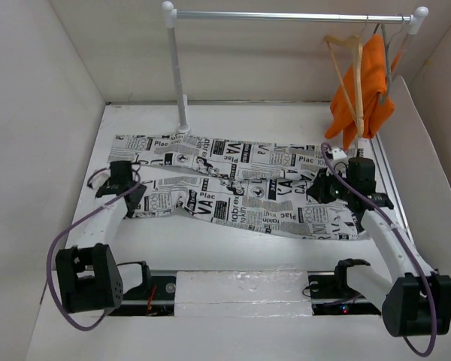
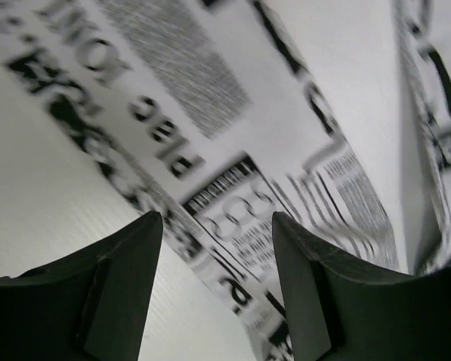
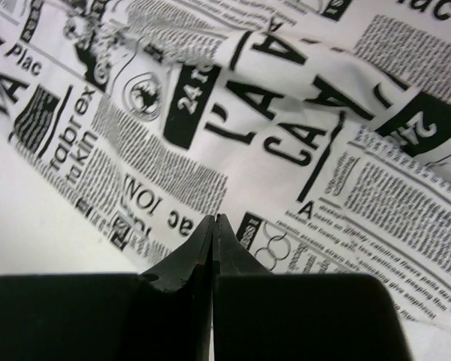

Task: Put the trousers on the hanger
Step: Fold the trousers at the center of the board.

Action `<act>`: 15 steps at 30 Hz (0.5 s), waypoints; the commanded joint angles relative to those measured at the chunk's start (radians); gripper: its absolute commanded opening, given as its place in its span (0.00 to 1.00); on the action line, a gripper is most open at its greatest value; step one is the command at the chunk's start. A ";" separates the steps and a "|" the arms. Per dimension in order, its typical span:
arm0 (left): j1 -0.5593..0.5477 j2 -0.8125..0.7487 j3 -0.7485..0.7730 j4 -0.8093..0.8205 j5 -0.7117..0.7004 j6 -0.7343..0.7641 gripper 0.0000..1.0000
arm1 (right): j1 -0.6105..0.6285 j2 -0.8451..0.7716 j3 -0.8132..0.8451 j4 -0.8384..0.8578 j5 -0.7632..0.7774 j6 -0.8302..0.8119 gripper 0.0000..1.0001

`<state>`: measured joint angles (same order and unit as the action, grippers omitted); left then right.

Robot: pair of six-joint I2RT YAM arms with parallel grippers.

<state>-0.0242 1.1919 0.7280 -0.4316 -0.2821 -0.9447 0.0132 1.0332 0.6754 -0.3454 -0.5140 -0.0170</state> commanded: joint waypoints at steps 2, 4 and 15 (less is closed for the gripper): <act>0.257 0.009 -0.070 0.051 0.115 -0.055 0.56 | 0.039 -0.091 -0.013 -0.104 -0.014 -0.067 0.00; 0.340 0.044 -0.053 0.039 0.116 -0.054 0.56 | 0.039 -0.130 -0.010 -0.133 -0.024 -0.075 0.00; 0.506 0.187 -0.110 0.125 0.106 -0.052 0.54 | 0.068 -0.226 -0.068 -0.219 -0.050 -0.104 0.42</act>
<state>0.4778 1.3426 0.6590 -0.3260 -0.1608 -0.9924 0.0734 0.8139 0.6197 -0.5449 -0.5507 -0.1013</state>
